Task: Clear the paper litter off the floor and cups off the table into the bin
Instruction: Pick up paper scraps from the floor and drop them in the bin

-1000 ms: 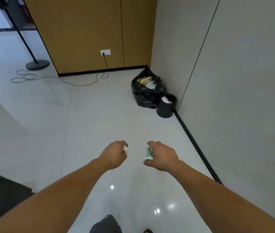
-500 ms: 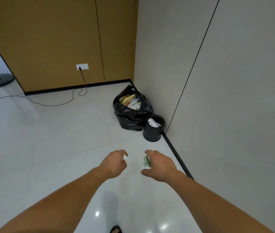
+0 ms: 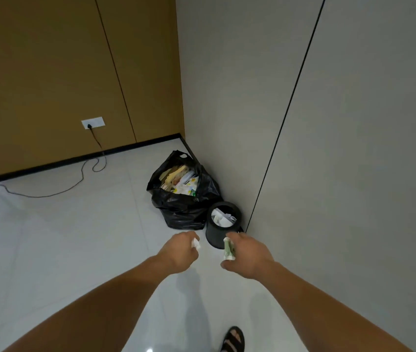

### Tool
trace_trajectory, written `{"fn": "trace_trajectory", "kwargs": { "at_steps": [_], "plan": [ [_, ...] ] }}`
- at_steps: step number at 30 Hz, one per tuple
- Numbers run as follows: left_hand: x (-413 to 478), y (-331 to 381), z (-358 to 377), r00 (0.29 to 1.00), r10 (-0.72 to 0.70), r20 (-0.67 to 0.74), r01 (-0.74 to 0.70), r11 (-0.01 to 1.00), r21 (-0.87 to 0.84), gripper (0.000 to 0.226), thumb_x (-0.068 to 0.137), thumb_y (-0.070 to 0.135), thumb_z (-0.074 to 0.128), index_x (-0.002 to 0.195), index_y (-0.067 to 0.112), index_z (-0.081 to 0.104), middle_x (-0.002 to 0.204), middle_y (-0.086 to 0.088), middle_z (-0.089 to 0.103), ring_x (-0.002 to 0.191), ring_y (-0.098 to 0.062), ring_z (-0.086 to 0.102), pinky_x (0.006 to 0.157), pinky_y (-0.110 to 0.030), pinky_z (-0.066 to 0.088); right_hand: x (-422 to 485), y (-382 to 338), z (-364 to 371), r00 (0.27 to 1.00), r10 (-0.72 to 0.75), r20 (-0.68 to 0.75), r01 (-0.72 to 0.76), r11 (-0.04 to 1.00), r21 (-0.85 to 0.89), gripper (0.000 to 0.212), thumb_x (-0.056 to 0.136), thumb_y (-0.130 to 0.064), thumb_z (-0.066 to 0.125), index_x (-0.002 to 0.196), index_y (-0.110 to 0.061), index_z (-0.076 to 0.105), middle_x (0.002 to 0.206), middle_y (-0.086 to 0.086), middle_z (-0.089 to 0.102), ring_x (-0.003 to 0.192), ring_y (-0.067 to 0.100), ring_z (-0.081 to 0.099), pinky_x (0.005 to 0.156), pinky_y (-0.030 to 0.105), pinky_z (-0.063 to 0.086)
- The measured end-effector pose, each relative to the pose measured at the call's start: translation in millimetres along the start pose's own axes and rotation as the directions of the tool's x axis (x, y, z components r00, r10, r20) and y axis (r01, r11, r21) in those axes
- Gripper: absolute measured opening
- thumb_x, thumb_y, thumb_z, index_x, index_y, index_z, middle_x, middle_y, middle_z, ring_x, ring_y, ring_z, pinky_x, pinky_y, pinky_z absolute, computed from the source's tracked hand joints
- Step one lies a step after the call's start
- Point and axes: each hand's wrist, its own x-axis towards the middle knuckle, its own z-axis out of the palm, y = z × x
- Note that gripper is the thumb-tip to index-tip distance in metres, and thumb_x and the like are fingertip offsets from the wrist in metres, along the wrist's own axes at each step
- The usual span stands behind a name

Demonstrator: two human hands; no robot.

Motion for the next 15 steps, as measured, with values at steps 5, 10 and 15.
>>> {"fn": "trace_trajectory", "kwargs": {
  "at_steps": [5, 10, 15],
  "plan": [
    [84, 37, -25, 1.000, 0.018, -0.011, -0.017, 1.000, 0.022, 0.027, 0.092, 0.014, 0.053, 0.118, 0.012, 0.058, 0.116, -0.009, 0.062, 0.103, -0.023, 0.058, 0.079, -0.022, 0.042, 77, 35, -45, 1.000, -0.012, -0.001, 0.012, 1.000, -0.019, 0.080, 0.080, -0.053, 0.065, 0.147, -0.026, 0.030, 0.139, 0.004, 0.047, 0.122, 0.026, 0.050, 0.094, 0.035, 0.045],
    [173, 57, -37, 0.999, 0.024, 0.049, -0.025, 1.000, 0.019, 0.031, 0.093, 0.012, 0.051, 0.123, 0.008, 0.056, 0.122, -0.012, 0.060, 0.113, -0.025, 0.056, 0.093, -0.027, 0.043, 153, 59, -69, 0.999, -0.006, 0.036, 0.005, 1.000, 0.011, 0.076, 0.079, -0.051, 0.065, 0.144, -0.029, 0.033, 0.139, 0.003, 0.046, 0.121, 0.025, 0.050, 0.094, 0.035, 0.046],
    [274, 54, -43, 0.985, 0.070, 0.156, -0.069, 0.998, -0.016, 0.031, 0.091, 0.011, 0.053, 0.121, 0.007, 0.057, 0.119, -0.010, 0.063, 0.111, -0.023, 0.058, 0.089, -0.020, 0.041, 244, 82, -80, 0.994, 0.062, 0.087, -0.067, 0.996, 0.054, 0.077, 0.080, -0.048, 0.066, 0.145, -0.027, 0.033, 0.136, 0.003, 0.048, 0.120, 0.024, 0.052, 0.095, 0.034, 0.046]
  ]
}}
